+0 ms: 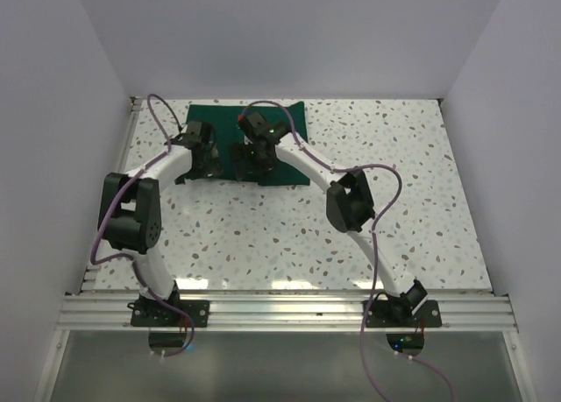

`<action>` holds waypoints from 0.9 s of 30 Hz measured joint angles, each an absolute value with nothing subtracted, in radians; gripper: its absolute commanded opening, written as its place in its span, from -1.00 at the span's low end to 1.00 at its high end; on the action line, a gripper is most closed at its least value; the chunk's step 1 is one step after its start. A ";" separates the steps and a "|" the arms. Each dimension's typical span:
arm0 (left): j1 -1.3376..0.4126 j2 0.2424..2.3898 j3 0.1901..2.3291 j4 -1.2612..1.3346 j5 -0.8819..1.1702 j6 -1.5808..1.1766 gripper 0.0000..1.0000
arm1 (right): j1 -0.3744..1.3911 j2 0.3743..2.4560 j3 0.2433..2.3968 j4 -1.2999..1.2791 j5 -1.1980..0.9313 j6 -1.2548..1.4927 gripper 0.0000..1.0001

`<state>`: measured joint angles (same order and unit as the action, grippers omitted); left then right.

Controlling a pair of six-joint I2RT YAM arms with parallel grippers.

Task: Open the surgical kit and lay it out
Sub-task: Open the surgical kit at the center of the board.

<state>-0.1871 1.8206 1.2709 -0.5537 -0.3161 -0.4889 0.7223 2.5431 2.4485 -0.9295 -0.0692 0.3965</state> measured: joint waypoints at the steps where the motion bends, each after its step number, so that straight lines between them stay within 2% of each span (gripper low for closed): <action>1: -0.180 1.819 1.261 -0.548 -0.313 -0.489 0.99 | 0.730 2.554 2.450 -0.930 -0.064 0.397 0.76; 3: -0.167 1.813 1.244 -0.540 -0.307 -0.490 0.99 | 0.743 2.579 2.453 -0.932 -0.050 0.398 0.55; 4: -0.160 1.808 1.237 -0.539 -0.305 -0.490 0.99 | 0.747 2.593 2.453 -0.933 -0.041 0.399 0.31; 6: -0.150 1.798 1.225 -0.539 -0.300 -0.490 0.99 | 0.749 2.606 2.465 -0.943 -0.012 0.398 0.12; 7: -0.146 1.792 1.220 -0.538 -0.299 -0.490 0.99 | 0.745 2.609 2.470 -0.944 -0.007 0.399 -0.05; 9: -0.140 1.779 1.208 -0.535 -0.297 -0.491 0.99 | 0.737 2.615 2.473 -0.952 0.008 0.400 -0.17; 15: -0.137 1.774 1.202 -0.531 -0.279 -0.492 0.97 | 0.712 2.617 2.474 -0.970 0.010 0.405 -0.85; 20: -0.137 1.781 1.205 -0.532 -0.263 -0.494 0.96 | 0.698 2.617 2.474 -0.977 0.005 0.411 -1.00; 27: -0.137 1.808 1.218 -0.532 -0.253 -0.498 0.96 | 0.651 2.558 2.434 -0.987 0.015 0.422 -1.00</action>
